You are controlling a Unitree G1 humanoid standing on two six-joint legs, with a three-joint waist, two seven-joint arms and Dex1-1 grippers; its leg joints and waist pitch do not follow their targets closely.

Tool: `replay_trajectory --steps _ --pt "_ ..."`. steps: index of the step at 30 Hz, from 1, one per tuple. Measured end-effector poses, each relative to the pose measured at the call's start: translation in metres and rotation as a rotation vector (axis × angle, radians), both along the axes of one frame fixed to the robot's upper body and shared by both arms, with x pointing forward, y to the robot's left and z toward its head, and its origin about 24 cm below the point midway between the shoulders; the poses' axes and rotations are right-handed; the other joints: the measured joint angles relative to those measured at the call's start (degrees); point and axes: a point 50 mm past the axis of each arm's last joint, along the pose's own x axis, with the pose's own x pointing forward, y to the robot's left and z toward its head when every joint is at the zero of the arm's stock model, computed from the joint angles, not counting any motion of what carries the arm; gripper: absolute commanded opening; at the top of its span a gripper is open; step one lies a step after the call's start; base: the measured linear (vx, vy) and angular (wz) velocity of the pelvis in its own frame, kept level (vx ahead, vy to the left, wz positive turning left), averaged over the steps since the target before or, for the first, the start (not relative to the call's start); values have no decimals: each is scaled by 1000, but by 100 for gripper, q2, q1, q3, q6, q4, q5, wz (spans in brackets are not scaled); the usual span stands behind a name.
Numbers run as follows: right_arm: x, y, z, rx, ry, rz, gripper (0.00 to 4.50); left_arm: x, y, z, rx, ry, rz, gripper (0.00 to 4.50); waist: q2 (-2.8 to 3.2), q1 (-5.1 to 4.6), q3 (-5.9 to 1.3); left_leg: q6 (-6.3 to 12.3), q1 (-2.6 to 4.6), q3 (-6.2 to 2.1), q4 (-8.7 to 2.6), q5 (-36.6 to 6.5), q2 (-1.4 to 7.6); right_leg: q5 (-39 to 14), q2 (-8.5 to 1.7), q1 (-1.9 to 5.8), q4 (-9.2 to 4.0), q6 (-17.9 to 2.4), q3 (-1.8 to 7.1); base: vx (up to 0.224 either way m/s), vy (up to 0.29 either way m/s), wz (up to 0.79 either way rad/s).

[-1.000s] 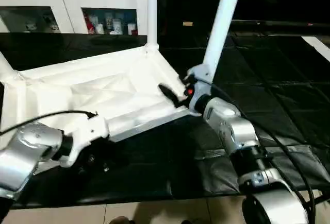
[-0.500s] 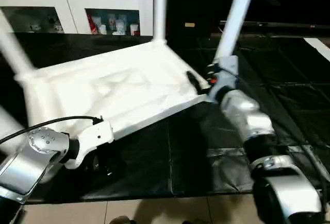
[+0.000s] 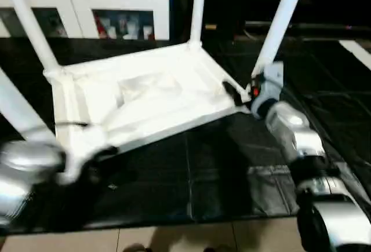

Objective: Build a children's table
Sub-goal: Rotate table base

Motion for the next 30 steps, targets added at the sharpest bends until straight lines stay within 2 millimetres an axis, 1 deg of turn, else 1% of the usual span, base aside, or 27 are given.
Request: replay_trajectory --steps 4,5,7,8,11,16,21,23,25,26,28,30 --pt "-9 3 -7 17 36 64 450 -10 21 8 33 63 22 448 2 -65 2 0 4 -1 -1 0 1 -18 2 -1 1 30 1 0 0 0" --pt "-14 3 -8 38 44 88 450 -17 34 11 53 104 52 448 1 -93 1 0 6 -3 -3 0 2 -19 5 0 0 31 1 0 0 0" --pt "-19 1 -13 43 70 99 450 -23 49 16 70 129 102 448 1 -87 2 0 3 -4 -6 0 1 -20 4 -3 -1 33 1 0 0 0" --pt "-26 2 -14 44 62 125 450 -30 59 20 91 154 131 448 -1 -85 2 0 5 -5 -6 0 2 -22 5 -2 -3 36 1 0 0 0" --pt "-37 8 -17 28 48 167 450 -37 75 29 125 169 183 448 3 -79 4 0 9 -5 -6 -1 -2 -23 3 1 -6 38 4 0 0 0" --pt "-44 9 -16 0 40 189 450 -44 89 32 145 168 240 448 1 -54 5 0 14 -5 -6 -1 -4 -23 1 5 -8 38 6 0 0 0" --pt "-50 12 -15 -27 41 227 450 -42 106 39 176 87 343 448 -5 -44 5 0 39 -8 -6 -1 -6 -23 2 27 -8 38 6 0 0 0" --pt "-54 15 -17 -39 48 260 450 -42 118 41 190 51 400 448 -9 -49 4 0 40 -9 -7 -1 -6 -23 2 26 -8 38 6 0 0 0" --pt "-56 15 -20 -48 57 268 450 -38 127 47 192 -13 449 448 -13 -41 4 0 40 -11 -7 -1 -6 -23 2 27 -8 38 5 0 0 0" --pt "-57 15 -21 -63 63 266 450 -33 131 53 162 -91 484 448 -14 -25 3 0 39 -11 -8 -1 -8 -23 1 28 -9 38 5 0 0 0" --pt "-58 16 -23 -90 70 262 450 -28 134 61 124 -176 512 448 -20 -10 -1 0 41 -11 -7 -1 -7 -23 1 31 -9 37 6 0 0 0" --pt "-58 13 -27 -153 82 242 450 -23 131 62 -4 -237 526 448 -17 49 1 0 41 -10 -7 -1 -15 -22 -4 34 -11 37 8 0 0 0"
